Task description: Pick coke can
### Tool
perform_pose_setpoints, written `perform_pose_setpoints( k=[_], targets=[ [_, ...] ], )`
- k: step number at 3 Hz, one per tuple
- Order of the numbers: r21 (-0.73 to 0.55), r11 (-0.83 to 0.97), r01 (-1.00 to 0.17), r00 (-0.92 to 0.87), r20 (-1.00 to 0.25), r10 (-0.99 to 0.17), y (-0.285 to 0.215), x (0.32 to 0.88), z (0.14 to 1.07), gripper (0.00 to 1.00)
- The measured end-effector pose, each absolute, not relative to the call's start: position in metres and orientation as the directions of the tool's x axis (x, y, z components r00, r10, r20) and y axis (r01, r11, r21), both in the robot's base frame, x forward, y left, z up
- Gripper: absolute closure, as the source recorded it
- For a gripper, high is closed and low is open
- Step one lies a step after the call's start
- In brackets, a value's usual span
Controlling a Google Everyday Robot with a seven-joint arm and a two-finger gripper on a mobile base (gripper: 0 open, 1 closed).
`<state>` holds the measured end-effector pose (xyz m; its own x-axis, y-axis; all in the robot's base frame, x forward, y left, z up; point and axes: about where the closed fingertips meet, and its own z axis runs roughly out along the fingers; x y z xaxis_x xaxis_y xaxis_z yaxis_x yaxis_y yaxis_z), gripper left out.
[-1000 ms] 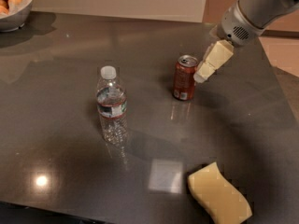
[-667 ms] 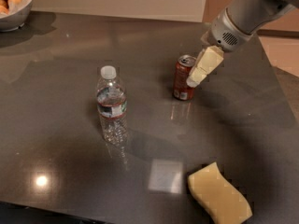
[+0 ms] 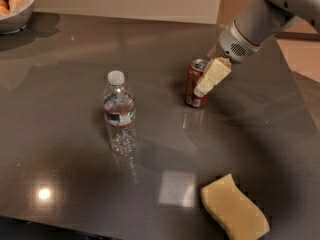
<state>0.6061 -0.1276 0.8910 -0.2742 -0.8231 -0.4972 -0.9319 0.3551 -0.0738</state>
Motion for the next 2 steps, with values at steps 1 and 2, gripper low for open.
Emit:
perform_pose_setpoints(
  k=[1, 2],
  targets=[
    [-0.068, 0.356, -0.932, -0.275, -0.506, -0.817, -0.128, 0.606, 0.892, 0.4],
    [-0.081, 0.347, -0.934, -0.256, -0.524, -0.812, -0.13, 0.603, 0.904, 0.62]
  ],
)
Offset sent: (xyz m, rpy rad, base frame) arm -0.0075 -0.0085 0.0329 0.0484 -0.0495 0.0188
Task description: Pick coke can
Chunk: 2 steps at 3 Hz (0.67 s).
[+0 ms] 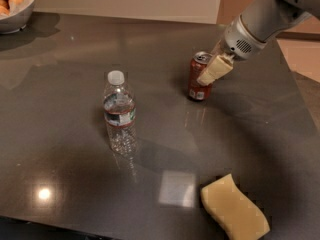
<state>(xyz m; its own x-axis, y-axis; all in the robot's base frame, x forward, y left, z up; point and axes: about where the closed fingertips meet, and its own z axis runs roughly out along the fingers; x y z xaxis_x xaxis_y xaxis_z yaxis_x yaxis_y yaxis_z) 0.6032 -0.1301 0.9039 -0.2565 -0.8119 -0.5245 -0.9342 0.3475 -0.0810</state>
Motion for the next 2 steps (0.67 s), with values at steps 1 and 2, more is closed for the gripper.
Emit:
perform_pose_setpoints(
  k=[1, 2],
  targets=[
    [-0.093, 0.327, -0.941, -0.222, -0.56, -0.798, -0.136, 0.598, 0.925, 0.87],
    [-0.097, 0.299, -0.949, -0.183, -0.602, -0.778, -0.147, 0.588, 0.955, 1.0]
  ],
)
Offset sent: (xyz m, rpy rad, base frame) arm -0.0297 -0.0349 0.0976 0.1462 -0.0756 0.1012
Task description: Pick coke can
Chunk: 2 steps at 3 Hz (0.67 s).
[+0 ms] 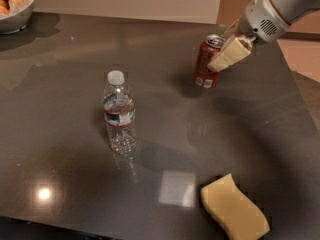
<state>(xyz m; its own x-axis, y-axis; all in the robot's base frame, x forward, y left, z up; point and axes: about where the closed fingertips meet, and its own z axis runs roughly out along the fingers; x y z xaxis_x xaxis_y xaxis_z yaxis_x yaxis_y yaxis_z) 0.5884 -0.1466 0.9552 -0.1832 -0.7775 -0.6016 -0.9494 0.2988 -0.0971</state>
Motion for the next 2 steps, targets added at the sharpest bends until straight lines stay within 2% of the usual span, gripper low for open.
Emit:
perform_pose_setpoints(
  k=[2],
  targets=[
    [-0.111, 0.215, -0.97, -0.095, -0.643, -0.76, -0.151, 0.571, 1.0, 1.0]
  ],
)
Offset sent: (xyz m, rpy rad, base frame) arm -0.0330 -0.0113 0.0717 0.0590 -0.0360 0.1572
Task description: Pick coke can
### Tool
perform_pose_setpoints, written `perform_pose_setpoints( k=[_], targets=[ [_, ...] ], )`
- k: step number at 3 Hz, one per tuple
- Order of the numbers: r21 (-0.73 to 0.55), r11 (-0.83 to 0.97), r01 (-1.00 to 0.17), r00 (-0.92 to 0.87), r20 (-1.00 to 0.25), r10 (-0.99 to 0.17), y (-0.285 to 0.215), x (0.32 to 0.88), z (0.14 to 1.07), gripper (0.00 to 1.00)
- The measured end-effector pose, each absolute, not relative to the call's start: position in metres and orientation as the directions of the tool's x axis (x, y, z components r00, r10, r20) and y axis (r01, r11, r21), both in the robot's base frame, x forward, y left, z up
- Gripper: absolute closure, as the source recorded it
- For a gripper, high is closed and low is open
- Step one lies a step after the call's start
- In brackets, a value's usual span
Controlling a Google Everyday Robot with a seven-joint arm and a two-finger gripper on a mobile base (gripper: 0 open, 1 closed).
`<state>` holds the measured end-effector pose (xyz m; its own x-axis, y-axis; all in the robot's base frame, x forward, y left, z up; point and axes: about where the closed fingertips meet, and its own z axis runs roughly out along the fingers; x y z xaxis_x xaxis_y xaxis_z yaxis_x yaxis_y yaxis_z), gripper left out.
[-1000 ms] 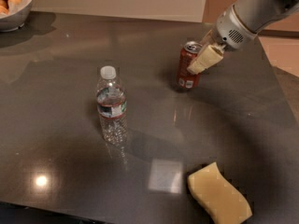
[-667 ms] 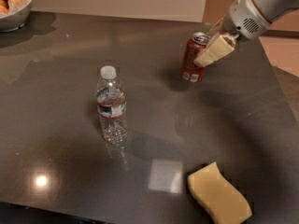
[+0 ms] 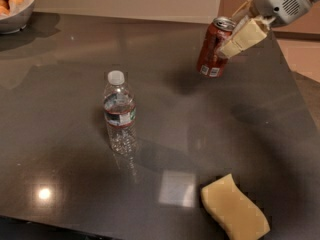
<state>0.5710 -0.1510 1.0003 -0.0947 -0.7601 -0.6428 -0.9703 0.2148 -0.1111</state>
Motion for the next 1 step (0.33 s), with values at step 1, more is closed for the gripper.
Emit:
perform_pose_setpoints(
  k=[1],
  targets=[
    [-0.113, 0.212, -0.971, -0.09, -0.644, -0.76, -0.1508, 0.5705, 1.0025, 1.0]
  ],
)
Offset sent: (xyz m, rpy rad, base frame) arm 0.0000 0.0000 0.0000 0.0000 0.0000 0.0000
